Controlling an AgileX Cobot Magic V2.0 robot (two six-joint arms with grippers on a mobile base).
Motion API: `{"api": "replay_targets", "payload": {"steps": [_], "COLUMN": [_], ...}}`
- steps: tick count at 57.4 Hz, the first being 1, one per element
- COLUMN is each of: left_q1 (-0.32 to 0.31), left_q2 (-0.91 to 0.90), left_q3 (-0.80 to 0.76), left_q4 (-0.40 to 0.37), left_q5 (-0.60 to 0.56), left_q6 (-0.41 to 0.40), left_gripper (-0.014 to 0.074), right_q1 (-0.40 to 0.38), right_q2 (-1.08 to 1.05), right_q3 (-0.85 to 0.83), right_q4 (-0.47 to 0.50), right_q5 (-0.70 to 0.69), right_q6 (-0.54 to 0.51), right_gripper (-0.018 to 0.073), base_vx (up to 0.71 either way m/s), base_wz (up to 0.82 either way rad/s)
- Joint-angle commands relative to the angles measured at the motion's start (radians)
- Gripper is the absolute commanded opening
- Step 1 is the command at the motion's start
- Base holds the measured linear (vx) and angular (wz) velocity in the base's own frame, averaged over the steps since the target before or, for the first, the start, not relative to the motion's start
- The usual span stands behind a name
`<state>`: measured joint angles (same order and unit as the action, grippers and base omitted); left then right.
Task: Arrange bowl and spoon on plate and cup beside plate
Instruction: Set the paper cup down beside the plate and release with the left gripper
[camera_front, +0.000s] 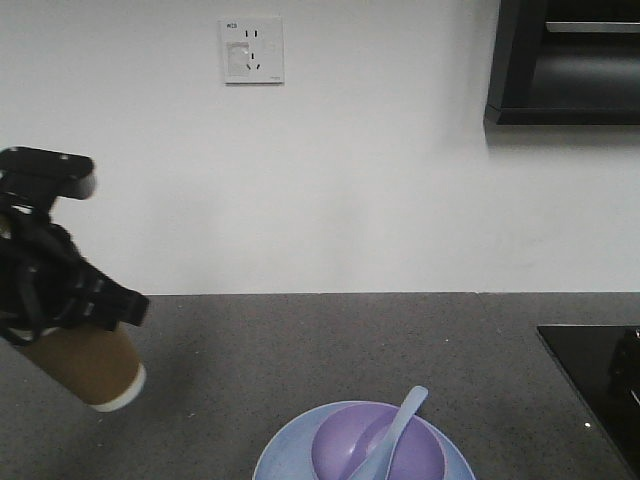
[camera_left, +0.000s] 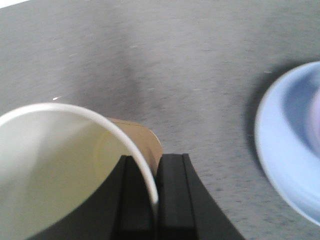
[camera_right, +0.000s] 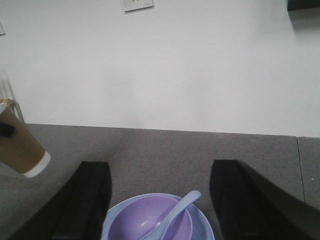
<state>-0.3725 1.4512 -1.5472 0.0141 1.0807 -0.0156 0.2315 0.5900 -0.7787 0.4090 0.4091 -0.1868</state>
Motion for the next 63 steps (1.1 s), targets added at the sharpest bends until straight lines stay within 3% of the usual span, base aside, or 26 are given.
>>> {"api": "replay_targets", "payload": {"steps": [1, 15, 29, 38, 55, 63], "left_q1": [-0.079, -0.209, -0.238, -0.238, -0.238, -0.238], "left_q2": [0.02, 0.134, 0.167, 0.167, 0.161, 0.135], "left_q3": [-0.043, -0.043, -0.043, -0.043, -0.055, -0.098], "left_q4": [-0.003, -0.003, -0.003, -0.003, -0.002, 0.021], "left_q5": [-0.047, 0.013, 0.039, 0.043, 0.048, 0.043], "left_q6": [-0.015, -0.011, 0.041, 0.041, 0.049, 0.049], "left_gripper": [0.0, 0.0004, 0.0054, 0.0163, 0.0467, 0.0542], "right_q1": [-0.003, -0.003, -0.003, -0.003, -0.003, -0.003], "right_q2": [0.009, 0.009, 0.009, 0.009, 0.009, 0.009], "right_q3": [-0.026, -0.026, -0.026, -0.026, -0.026, -0.026], "right_q4": [0.006, 0.006, 0.006, 0.006, 0.006, 0.006], "right_q5": [-0.081, -0.081, -0.081, -0.081, -0.081, -0.081], "right_q6": [-0.004, -0.004, -0.004, -0.004, -0.004, -0.004], "right_gripper": [0.0498, 0.0498, 0.0498, 0.0498, 0.0498, 0.0498], "base_vx": [0.0, 0.0, 0.0, 0.0, 0.0, 0.0], "base_wz": [0.0, 0.0, 0.0, 0.0, 0.0, 0.0]}}
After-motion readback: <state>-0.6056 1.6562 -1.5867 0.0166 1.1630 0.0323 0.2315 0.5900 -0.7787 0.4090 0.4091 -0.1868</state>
